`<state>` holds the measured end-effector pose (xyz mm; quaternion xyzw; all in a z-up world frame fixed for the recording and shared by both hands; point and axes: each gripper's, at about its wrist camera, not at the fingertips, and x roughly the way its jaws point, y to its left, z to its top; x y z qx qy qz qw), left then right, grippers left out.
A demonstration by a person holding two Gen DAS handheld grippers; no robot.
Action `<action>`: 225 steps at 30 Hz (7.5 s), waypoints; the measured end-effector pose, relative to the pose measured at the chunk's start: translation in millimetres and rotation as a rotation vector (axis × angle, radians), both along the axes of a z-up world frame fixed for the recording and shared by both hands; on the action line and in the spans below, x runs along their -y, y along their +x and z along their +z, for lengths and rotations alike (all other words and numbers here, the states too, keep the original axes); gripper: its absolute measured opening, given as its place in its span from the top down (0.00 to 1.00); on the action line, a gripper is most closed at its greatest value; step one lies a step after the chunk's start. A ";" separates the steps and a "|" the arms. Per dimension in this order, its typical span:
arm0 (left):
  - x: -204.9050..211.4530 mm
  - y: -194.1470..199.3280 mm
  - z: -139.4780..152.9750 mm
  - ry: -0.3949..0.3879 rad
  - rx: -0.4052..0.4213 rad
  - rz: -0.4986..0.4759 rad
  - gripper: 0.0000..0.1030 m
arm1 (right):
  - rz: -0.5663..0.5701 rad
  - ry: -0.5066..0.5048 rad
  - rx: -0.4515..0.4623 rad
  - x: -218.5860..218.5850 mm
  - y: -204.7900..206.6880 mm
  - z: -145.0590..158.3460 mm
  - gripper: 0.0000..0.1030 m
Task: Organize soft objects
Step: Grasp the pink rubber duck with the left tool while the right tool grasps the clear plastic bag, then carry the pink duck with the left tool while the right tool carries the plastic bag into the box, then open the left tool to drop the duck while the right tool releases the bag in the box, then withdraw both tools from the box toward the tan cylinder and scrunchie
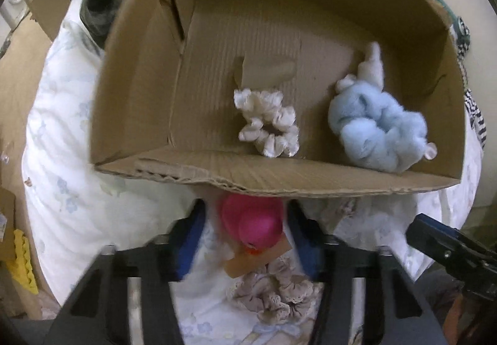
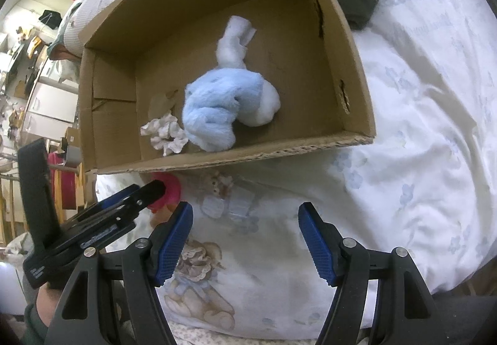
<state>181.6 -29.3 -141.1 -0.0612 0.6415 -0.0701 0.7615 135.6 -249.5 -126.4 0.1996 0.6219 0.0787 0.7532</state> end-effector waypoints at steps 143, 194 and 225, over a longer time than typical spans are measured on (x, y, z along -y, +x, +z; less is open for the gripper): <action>23.5 41.0 86.9 0.143 0.371 -0.040 0.48 | 0.071 -0.110 0.229 3.7 60.1 46.1 0.73; -24.8 -31.6 127.2 0.193 0.455 0.055 0.39 | 0.036 -0.061 0.396 -1.4 8.7 85.8 0.00; -64.2 -50.8 60.9 0.097 0.135 0.137 0.39 | 0.089 -0.085 0.211 -6.6 -26.2 45.5 0.00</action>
